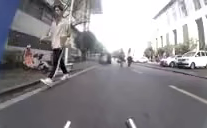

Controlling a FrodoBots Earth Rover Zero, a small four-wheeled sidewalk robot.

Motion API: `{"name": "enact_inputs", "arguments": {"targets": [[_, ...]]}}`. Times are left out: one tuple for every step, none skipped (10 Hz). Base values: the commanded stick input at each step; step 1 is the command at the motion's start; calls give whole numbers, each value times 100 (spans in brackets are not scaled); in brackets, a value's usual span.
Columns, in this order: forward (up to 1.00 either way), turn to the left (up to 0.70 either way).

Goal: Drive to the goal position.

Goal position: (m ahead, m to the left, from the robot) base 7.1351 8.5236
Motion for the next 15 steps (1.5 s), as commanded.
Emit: {"name": "enact_inputs", "arguments": {"targets": [[70, -14], [70, -14], [70, -14], [70, -14], [70, -14], [70, -14], [70, -14], [70, -14], [70, -14], [70, -14], [70, -14], [70, -14], [70, -14], [70, -14], [70, -14]]}}
